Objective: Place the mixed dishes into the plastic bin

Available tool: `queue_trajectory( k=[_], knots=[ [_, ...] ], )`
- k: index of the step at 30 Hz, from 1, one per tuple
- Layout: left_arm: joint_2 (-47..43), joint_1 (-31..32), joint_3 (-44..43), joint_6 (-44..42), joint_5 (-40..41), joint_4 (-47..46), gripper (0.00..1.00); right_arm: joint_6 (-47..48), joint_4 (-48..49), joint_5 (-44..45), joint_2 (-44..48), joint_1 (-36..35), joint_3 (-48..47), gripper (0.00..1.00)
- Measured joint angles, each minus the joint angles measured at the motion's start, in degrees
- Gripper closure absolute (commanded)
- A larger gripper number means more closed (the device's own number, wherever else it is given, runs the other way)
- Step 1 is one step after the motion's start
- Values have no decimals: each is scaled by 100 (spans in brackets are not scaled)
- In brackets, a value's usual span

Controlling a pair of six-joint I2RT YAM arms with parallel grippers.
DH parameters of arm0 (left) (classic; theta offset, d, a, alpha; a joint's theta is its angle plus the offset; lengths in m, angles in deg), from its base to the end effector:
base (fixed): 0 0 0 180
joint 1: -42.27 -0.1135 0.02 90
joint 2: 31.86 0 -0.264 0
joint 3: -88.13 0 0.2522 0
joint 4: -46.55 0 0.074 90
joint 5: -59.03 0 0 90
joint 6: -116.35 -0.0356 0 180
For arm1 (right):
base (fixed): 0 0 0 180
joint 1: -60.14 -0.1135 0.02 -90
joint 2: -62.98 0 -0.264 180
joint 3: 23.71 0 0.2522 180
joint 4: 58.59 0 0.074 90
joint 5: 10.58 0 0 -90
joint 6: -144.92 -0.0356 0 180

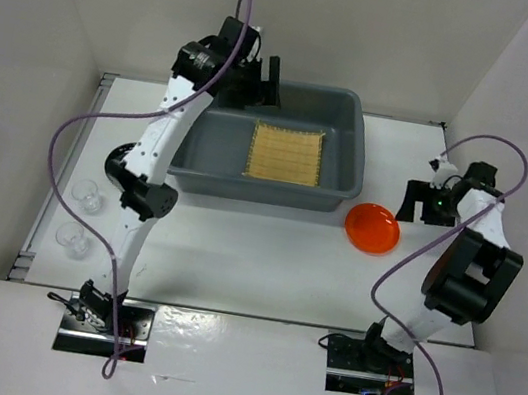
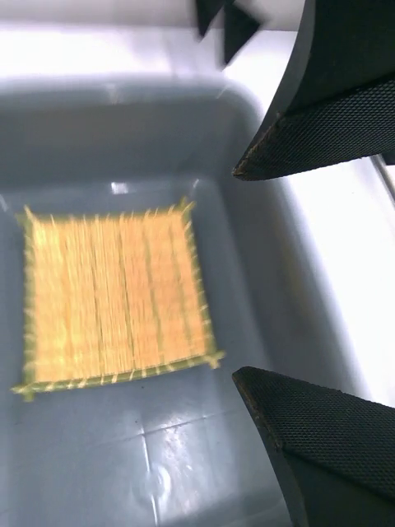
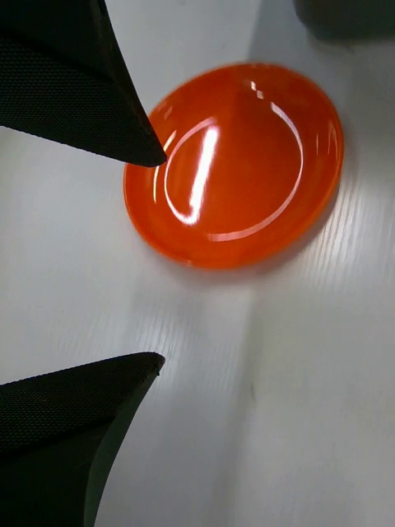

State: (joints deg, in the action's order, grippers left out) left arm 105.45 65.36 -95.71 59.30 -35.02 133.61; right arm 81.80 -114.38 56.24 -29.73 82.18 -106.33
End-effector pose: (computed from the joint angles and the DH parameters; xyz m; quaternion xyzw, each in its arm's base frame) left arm 0.4321 -0.1869 0.4044 -0.0633 0.9056 -0.2248 0.3541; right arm 0.3059 -0.1087 0.2356 -0.0824 0.9554 0.0941 0.2677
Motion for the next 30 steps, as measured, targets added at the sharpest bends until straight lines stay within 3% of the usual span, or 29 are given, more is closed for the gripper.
queue_trajectory(
  k=[3,6,13,19,25,30],
  knots=[
    [-1084,424,433,-109,479,-24,0,166,-2,-374,-575,551,-203,2],
    [-1950,632,881,-133,616,-48,0,293,-131,-629,-837,634,-203,2],
    [-2614,647,2004,-114,1360,31,0,501,-332,-1523,-1705,778,-282,6],
    [-3010,745,3261,-55,1589,7,0,629,-710,-2330,-2317,1104,-723,22],
    [-4592,636,5735,262,1508,-846,0,654,-909,-2835,-2726,1027,-879,44],
    [-5737,345,6778,485,1386,-1228,0,380,-1032,-2907,-2949,778,-898,65]
  ],
)
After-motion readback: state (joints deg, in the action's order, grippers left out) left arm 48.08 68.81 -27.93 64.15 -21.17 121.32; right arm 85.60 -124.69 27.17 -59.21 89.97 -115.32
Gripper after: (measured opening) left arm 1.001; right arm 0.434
